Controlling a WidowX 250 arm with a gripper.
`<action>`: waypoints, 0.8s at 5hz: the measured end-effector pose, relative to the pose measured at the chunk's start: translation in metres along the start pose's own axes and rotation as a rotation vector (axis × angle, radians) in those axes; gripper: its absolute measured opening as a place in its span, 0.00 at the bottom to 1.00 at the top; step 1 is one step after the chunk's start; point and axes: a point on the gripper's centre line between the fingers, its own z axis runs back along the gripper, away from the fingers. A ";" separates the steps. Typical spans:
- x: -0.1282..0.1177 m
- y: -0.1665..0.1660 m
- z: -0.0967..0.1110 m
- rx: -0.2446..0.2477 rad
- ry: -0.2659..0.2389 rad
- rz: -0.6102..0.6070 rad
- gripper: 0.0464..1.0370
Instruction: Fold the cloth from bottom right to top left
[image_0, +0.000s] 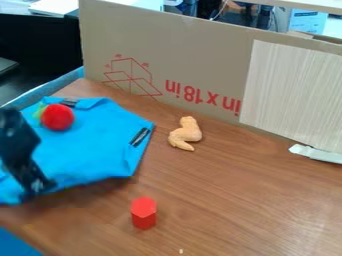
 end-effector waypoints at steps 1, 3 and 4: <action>0.024 0.022 0.019 0.001 -0.038 0.058 0.01; 0.057 0.069 0.021 0.032 -0.057 0.149 0.01; 0.076 0.093 0.022 0.059 -0.073 0.191 0.01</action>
